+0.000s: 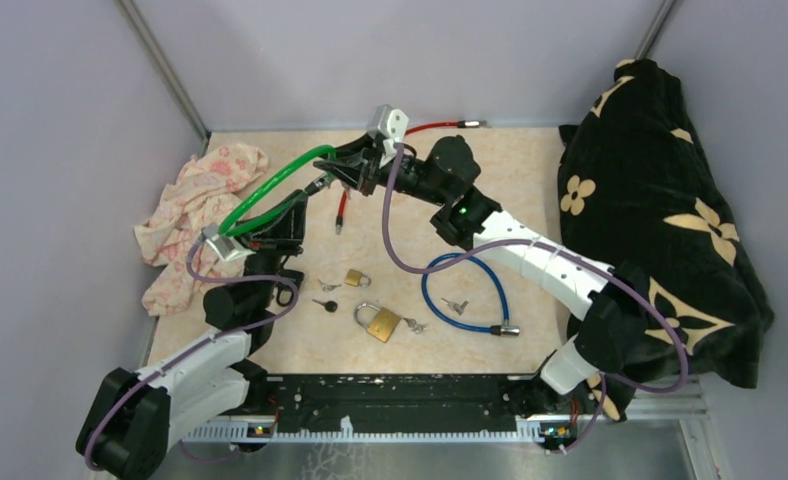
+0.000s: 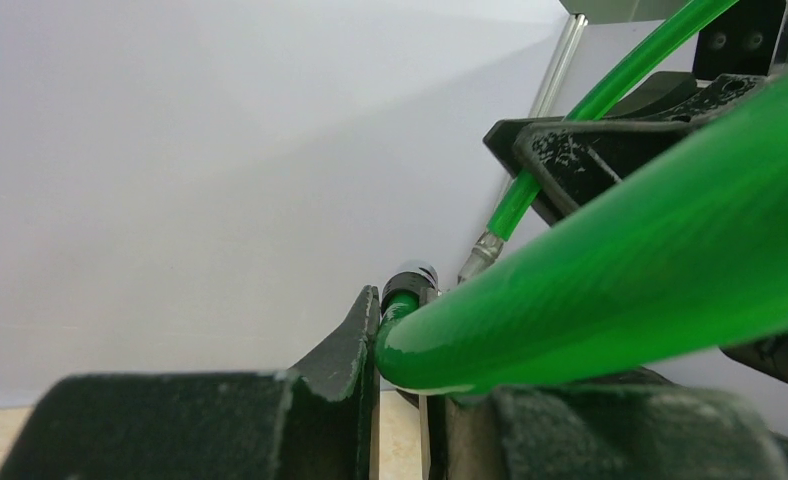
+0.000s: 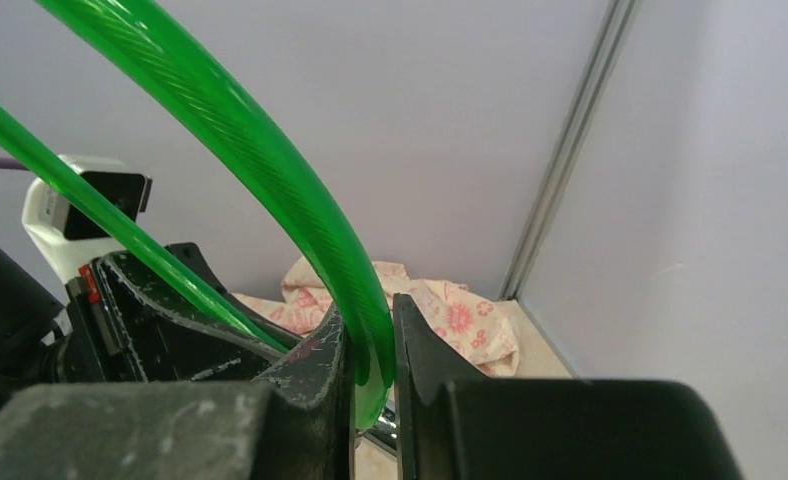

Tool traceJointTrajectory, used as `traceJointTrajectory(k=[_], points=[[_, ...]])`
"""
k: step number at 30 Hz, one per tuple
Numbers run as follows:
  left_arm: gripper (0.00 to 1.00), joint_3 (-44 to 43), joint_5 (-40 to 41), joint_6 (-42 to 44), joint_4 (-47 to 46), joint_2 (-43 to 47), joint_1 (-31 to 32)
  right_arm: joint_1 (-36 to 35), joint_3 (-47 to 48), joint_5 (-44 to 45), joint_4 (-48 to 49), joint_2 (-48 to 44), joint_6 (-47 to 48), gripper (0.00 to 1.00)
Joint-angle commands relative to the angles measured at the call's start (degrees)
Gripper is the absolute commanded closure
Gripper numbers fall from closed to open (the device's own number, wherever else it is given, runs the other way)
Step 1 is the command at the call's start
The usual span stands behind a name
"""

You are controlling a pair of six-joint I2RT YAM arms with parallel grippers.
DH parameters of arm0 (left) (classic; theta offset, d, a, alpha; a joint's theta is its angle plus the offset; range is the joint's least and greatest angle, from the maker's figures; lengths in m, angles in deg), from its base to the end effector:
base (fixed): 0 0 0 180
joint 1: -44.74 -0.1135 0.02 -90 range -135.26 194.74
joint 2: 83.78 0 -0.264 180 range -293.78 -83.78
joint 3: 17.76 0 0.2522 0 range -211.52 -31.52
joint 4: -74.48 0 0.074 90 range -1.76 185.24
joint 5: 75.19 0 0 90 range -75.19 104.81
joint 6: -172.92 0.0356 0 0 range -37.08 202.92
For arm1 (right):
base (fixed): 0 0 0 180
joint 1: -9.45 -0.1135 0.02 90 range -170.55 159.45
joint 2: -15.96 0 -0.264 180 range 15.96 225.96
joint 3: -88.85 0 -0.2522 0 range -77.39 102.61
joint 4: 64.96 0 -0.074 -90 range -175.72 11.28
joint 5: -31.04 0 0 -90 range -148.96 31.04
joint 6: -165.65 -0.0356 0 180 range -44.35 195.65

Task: Lock with the key
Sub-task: Lock the lock.

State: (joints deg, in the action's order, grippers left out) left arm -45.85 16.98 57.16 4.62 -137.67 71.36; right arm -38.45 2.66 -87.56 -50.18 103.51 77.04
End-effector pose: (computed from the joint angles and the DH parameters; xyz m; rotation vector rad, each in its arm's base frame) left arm 0.1528 -0.0751 0.2932 -0.0308 0.8283 -0.8481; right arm 0.2271 0.2768 0.4425 -0.9295 0.9293 0.9970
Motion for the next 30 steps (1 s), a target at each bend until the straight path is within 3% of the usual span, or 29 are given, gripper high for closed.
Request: traceJointTrajectory(k=[1, 13, 30], points=[[1.00, -1.73, 1.31, -4.06, -2.38, 0.05, -0.11, -1.36, 3.97, -2.78, 2.93, 0.69, 2.94, 1.00], [1.00, -1.82, 1.15, -3.25, -1.47, -0.24, -0.08, -1.32, 7.28, -3.81, 1.62, 1.87, 5.90, 1.00], [1.00, -2.11, 1.34, -2.88, -1.64, -0.38, -0.18, -1.32, 4.89, -2.57, -0.31, 4.12, 6.11, 1.00]])
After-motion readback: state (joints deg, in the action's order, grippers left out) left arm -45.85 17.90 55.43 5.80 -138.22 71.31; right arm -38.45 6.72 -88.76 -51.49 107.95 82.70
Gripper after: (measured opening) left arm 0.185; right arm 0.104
